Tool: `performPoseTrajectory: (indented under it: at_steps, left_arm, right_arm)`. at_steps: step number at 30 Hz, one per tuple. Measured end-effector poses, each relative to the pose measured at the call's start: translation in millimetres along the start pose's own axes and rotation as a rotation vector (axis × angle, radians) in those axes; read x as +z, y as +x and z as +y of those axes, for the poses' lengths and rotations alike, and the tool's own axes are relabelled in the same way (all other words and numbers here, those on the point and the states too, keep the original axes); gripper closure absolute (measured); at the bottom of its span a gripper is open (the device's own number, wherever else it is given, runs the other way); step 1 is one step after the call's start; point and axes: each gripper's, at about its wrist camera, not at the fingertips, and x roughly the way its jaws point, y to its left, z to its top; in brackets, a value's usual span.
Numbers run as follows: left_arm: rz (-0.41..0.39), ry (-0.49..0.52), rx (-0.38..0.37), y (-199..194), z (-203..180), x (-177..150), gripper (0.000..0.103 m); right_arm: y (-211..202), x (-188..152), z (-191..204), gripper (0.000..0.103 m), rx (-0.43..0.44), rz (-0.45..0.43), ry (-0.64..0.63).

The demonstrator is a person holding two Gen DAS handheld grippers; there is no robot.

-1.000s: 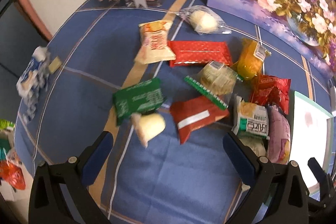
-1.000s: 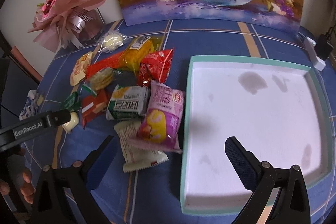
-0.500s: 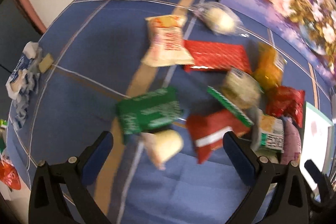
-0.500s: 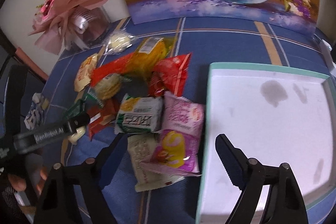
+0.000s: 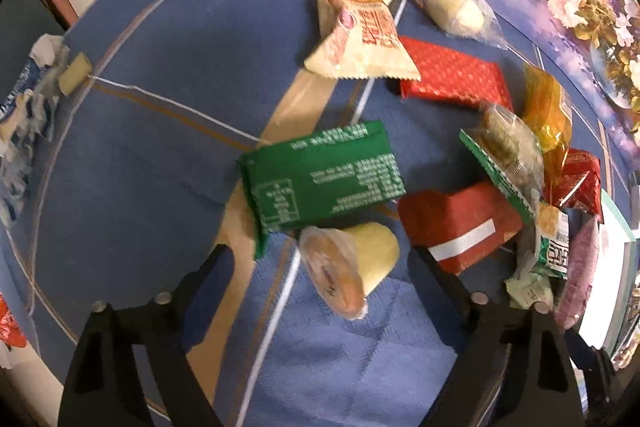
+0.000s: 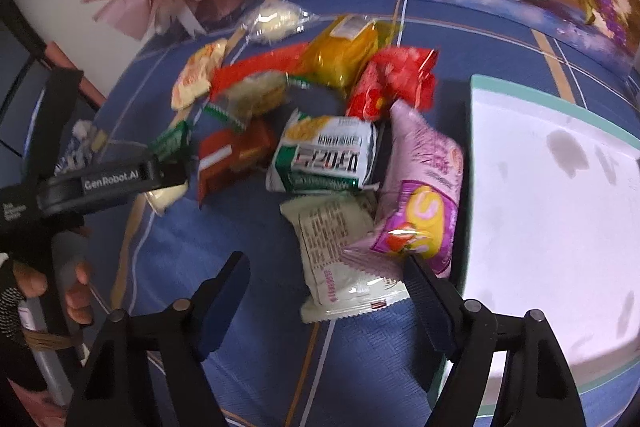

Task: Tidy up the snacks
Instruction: 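Grasp the yellow pudding cup with the left tool while the right tool grasps the cream pastry packet, then carry the pudding cup and pastry packet over the white tray while both tools open to release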

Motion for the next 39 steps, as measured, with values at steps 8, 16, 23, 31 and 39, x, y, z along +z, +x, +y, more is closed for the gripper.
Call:
performPoseTrajectory:
  at_steps: [8,16,23,31,39]
  left_arm:
    - [-0.014,-0.02,-0.008,6.8,-4.8,1.1,0.021]
    - [-0.037,-0.031,0.02,2.5,-6.8,2.6,0.045]
    - [-0.051,-0.048,0.024,2.1,-4.6,-3.7,0.053]
    - [-0.018,-0.069,0.002,3.1,-9.7,-14.8,0.053]
    - [-0.032,-0.076,-0.06,-28.6,-25.3,-24.3,0.053]
  right_arm:
    - [20.3,0.2,-1.2,0.023,-0.043,0.002,-0.007]
    - [37.1,-2.0,10.5,0.023,-0.11,-0.003,-0.045]
    - [32.1,1.1,8.9,0.047,-0.102,-0.027,-0.029]
    - [22.3,-9.6,7.3,0.048,-0.05,-0.024,-0.008]
    - [-16.9,-18.7,-1.1,0.048,0.0,-0.064,0.022]
